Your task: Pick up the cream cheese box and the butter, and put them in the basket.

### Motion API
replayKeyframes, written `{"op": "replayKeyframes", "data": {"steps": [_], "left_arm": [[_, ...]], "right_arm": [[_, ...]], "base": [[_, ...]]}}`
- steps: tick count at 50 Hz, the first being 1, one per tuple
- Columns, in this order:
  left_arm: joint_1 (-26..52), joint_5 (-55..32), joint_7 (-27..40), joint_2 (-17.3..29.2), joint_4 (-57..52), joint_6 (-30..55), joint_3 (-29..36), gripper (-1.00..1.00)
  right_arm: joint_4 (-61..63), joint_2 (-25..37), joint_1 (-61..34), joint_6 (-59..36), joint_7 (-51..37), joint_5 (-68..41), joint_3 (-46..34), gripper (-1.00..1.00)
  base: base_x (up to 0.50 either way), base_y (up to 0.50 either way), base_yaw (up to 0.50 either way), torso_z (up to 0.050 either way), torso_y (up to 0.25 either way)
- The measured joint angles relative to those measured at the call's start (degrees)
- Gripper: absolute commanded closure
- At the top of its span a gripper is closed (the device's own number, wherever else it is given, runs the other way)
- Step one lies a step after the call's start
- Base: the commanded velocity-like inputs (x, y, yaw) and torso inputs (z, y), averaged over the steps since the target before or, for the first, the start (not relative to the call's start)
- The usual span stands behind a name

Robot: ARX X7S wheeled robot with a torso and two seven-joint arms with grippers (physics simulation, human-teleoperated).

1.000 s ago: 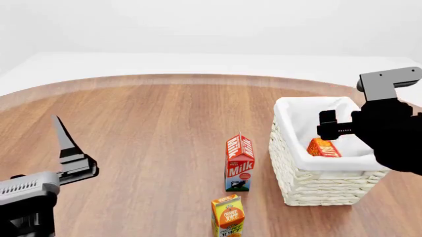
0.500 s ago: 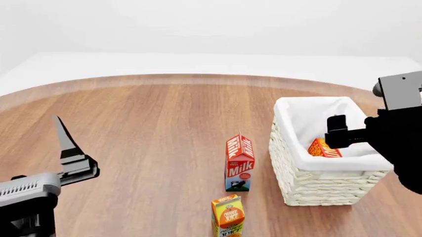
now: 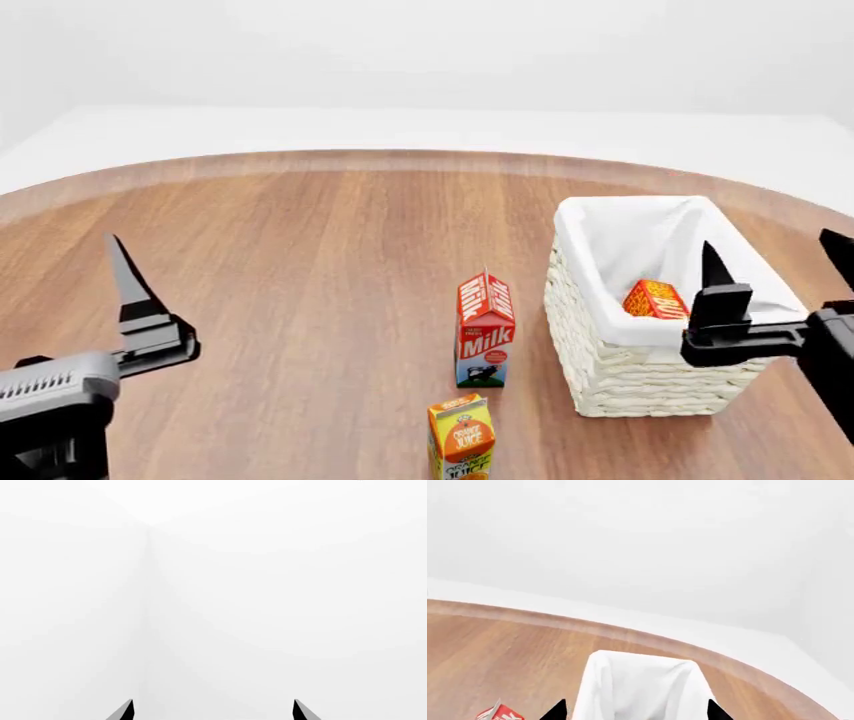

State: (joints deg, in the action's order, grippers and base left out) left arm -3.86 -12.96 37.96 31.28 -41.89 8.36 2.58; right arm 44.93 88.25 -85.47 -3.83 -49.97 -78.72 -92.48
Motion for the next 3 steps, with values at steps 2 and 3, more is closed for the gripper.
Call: {"op": "replayKeyframes", "data": {"steps": [2, 3], "left_arm": [[0.02, 0.27, 0.13, 0.15, -0.67, 0.57, 0.21, -1.00], [0.04, 0.42, 0.20, 0.22, -1.03, 0.88, 0.33, -1.00]], "right_arm": [[0.61, -0.08, 1.81, 4.46, -1.98, 4.83, -1.53, -1.00], [0.82, -0.18, 2.71, 6.50, -2.97, 7.22, -2.26, -1.00]], "base": [[0.00, 0.00, 0.00, 0.000, 0.000], [0.00, 0.00, 0.00, 0.000, 0.000]]}}
